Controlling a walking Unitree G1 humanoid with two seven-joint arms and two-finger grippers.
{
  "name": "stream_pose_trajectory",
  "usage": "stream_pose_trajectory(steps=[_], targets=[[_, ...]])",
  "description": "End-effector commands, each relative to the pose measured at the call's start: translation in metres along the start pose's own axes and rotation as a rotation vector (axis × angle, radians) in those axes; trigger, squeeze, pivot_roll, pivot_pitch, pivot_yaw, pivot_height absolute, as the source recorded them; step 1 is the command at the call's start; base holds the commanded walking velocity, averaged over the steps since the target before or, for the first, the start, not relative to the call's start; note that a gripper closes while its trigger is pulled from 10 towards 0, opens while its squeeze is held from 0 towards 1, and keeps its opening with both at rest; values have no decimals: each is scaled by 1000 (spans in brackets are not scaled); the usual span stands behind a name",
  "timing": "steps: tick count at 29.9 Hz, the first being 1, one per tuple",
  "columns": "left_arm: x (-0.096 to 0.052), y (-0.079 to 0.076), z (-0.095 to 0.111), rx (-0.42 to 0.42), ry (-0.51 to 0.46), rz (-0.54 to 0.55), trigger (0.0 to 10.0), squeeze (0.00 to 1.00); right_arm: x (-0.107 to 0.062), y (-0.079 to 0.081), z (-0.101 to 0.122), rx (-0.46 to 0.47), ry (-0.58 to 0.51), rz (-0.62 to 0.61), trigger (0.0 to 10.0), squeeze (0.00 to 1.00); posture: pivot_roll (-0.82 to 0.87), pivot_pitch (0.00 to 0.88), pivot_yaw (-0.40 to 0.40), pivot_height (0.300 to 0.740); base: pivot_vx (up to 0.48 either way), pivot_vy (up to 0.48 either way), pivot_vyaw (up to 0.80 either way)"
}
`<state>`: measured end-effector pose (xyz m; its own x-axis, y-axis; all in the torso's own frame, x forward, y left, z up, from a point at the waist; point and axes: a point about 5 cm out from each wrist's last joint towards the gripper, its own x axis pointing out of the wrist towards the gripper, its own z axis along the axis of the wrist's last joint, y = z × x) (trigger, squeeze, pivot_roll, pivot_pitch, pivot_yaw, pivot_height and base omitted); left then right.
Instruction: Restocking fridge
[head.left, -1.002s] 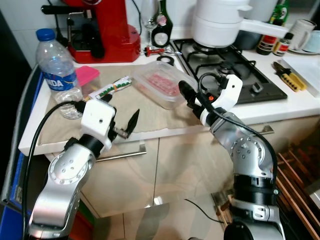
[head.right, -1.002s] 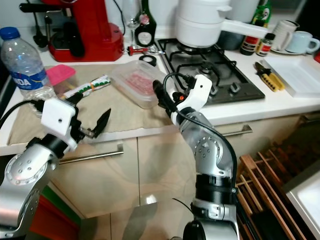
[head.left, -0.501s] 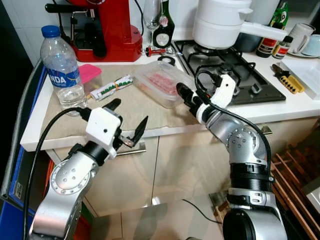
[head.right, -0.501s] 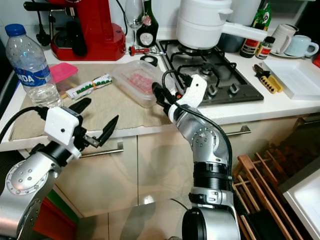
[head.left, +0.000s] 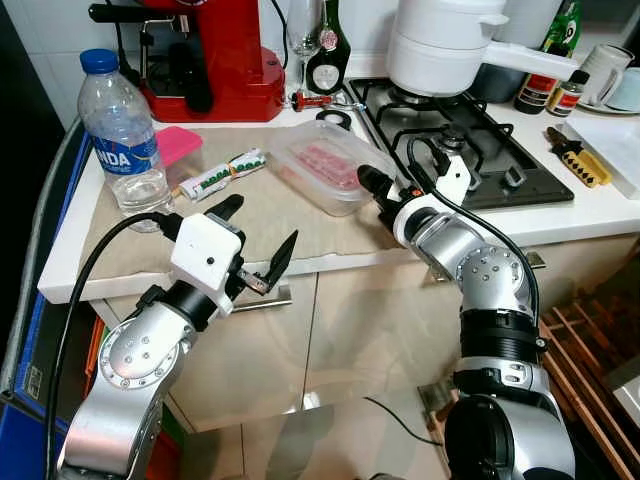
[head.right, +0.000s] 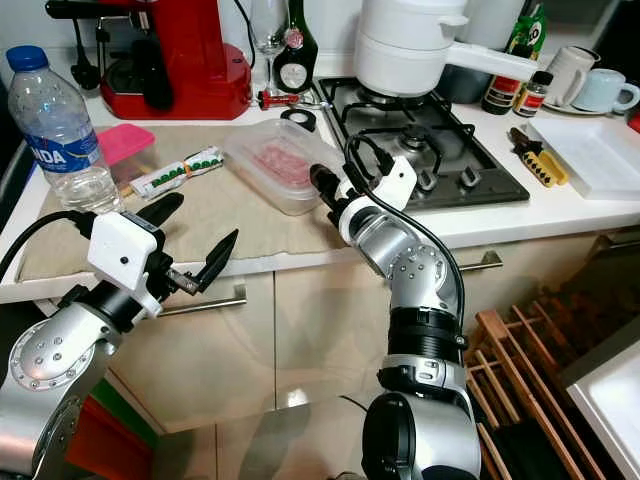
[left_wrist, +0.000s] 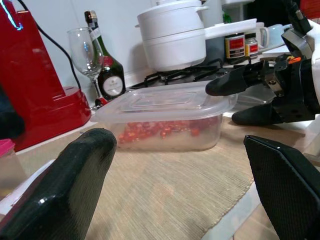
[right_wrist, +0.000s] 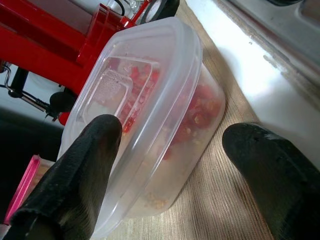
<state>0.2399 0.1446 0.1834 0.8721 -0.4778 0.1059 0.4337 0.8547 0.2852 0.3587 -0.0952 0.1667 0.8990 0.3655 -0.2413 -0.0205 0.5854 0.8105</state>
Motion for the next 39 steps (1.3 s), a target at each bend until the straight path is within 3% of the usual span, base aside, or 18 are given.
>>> stream_pose_trajectory(steps=[1,22,39], targets=[[1,-1,7,3,-24,-13,10000,0,8,26,-13,43,41,64,0,0,73,27,-57,740,0,0,0],[-1,-9,4,-30,3,-55,10000,0,13,33,-22,162,66,101,0,0,77,25,-73,740,0,0,0],[2,-6,5,-34,-5,-38,10000,0,11,32,-20,172,48,127,0,0,76,18,-71,740,0,0,0]])
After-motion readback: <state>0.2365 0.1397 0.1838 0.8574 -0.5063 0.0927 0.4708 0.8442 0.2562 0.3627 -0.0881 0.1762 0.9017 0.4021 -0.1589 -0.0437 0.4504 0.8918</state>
